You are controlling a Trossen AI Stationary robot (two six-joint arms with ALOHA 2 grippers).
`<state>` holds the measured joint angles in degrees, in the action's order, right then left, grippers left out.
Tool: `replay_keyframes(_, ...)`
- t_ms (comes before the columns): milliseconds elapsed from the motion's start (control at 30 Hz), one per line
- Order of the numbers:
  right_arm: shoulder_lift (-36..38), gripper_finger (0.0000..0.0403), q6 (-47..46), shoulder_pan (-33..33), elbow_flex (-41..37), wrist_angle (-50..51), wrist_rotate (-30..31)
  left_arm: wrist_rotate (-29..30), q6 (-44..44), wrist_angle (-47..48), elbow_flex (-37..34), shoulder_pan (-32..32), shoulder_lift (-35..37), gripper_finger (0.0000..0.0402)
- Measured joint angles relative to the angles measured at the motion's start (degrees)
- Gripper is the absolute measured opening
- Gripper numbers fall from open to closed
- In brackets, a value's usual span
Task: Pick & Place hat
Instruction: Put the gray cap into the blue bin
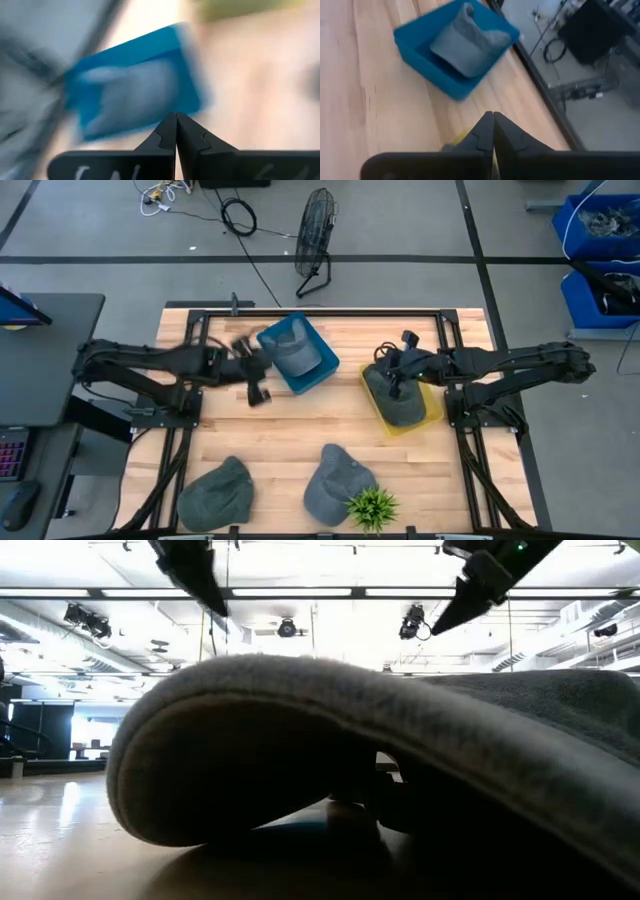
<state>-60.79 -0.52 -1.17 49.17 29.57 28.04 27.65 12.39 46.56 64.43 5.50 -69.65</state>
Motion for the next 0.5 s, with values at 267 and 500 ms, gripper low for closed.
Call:
replay_keyframes(267,-0.1,0.0013,2.5,0.0,-0.1,-9.9,-0.5,-10.9,-6.6,-31.0,-14.5,4.1,0.2,0.0019)
replay_keyframes(500,-0.1,0.0011,2.5,0.0,-0.1,-7.7,-1.1,-10.7,-3.9,-31.2,-16.2,3.6,0.2,0.0016)
